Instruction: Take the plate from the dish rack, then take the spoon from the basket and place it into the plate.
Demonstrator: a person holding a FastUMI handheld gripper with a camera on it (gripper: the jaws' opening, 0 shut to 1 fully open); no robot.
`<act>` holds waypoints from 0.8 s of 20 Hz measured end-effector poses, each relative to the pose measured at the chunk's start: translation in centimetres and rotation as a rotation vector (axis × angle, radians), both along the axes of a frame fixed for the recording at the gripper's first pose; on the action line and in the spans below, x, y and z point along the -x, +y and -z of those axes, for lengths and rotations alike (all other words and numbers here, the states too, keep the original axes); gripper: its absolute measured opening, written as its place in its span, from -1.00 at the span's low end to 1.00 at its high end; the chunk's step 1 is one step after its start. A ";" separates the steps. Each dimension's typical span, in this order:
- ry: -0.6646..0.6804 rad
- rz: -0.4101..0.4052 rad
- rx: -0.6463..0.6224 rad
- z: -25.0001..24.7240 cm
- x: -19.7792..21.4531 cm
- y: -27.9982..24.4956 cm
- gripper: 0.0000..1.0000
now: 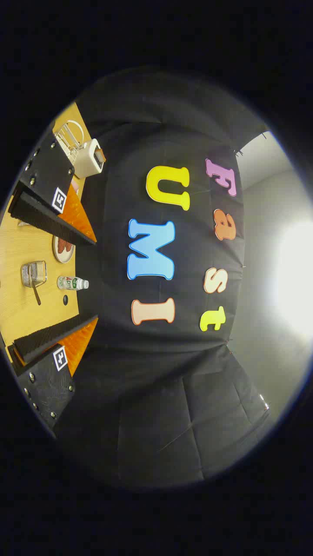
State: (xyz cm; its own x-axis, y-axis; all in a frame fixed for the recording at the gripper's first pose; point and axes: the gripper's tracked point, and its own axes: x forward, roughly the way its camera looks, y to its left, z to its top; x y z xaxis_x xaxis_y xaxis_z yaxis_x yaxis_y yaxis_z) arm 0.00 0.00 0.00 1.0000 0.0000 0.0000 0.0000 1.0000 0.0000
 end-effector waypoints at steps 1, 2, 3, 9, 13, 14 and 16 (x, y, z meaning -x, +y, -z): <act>-0.001 -0.008 -0.002 0.0 0.0 0.4 0.91; 0.001 -0.022 -0.003 0.2 -0.1 1.1 0.91; 0.009 -0.036 -0.002 0.4 -0.3 1.9 0.90; 0.032 -0.095 -0.013 0.9 -1.7 5.3 0.90; 0.045 -0.130 -0.009 1.1 -2.9 7.6 0.91; 0.052 -0.140 -0.011 1.3 -3.4 8.3 0.91; 0.081 -0.165 -0.019 2.0 -4.1 9.8 0.90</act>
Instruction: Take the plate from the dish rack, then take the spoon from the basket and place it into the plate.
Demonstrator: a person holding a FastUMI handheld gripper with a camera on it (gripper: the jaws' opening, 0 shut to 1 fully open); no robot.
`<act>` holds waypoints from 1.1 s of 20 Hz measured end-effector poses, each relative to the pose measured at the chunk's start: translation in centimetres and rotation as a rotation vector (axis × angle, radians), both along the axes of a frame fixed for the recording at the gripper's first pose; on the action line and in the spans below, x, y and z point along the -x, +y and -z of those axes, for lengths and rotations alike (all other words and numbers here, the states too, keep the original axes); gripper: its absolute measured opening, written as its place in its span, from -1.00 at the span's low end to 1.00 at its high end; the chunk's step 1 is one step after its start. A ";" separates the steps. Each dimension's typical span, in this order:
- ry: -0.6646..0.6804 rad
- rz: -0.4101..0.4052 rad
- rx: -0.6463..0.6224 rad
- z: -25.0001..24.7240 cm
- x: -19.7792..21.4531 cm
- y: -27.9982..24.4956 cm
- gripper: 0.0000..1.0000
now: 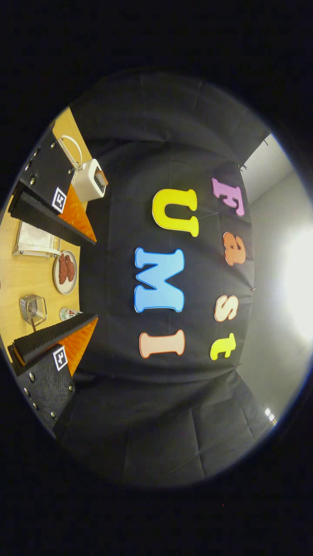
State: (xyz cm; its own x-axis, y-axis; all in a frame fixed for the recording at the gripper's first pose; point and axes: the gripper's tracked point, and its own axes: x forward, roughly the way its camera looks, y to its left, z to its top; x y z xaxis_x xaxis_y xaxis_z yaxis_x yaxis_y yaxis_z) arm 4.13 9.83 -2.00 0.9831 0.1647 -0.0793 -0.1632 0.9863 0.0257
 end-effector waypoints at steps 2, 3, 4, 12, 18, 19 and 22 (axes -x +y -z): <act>0.031 -0.023 -0.001 0.9 -0.9 1.5 0.91; 0.045 -0.036 0.001 1.2 -1.4 2.3 0.91; 0.064 -0.048 0.004 1.8 -1.8 3.1 0.90; 0.327 -0.168 -0.019 7.6 -5.8 10.8 0.91; 0.606 -0.233 -0.059 12.8 -7.9 15.3 0.91; 0.656 -0.238 -0.064 13.7 -7.9 15.8 0.91; 0.820 -0.265 -0.084 16.6 -7.9 17.5 0.92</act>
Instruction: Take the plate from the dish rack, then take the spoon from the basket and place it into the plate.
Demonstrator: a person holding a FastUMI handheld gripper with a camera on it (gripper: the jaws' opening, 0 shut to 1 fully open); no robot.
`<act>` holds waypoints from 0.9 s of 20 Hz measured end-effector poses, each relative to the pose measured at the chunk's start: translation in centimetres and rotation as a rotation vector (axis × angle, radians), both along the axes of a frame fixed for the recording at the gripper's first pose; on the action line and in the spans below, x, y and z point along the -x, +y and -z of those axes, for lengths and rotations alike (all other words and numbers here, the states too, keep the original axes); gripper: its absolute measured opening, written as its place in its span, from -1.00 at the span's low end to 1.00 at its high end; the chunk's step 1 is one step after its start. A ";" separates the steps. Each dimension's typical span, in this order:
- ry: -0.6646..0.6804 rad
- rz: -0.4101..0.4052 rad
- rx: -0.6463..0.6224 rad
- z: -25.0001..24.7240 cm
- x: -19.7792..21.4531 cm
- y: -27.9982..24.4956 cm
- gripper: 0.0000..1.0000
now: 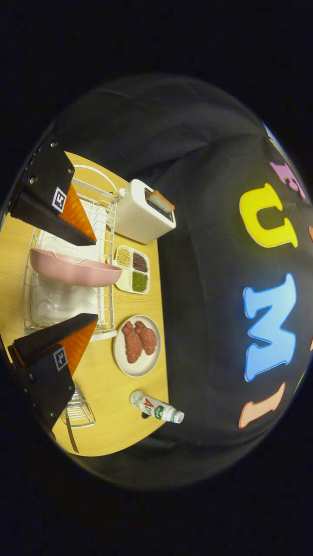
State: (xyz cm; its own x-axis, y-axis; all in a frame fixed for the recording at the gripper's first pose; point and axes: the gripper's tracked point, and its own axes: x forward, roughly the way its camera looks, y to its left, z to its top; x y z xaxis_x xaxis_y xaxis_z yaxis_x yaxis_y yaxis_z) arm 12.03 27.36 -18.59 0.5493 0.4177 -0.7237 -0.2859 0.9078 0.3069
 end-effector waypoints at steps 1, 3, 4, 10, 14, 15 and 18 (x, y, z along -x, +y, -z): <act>0.054 -0.007 -0.007 0.9 0.0 0.5 0.92; 0.143 -0.020 -0.011 2.5 0.1 1.6 0.92; 0.174 -0.023 -0.009 3.2 0.1 1.9 0.92; 0.307 -0.010 0.033 6.0 0.3 2.5 0.69; 0.374 -0.012 0.079 7.2 0.8 2.4 0.20; 0.391 -0.011 0.090 7.2 1.1 2.3 -0.16; 0.431 0.006 0.188 7.6 1.4 1.3 -0.28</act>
State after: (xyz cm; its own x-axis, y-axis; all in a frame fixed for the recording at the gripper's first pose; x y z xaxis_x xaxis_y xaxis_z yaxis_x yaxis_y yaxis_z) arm 10.62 28.69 -26.22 0.1841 0.2555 -0.9491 -0.1629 0.9602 0.2268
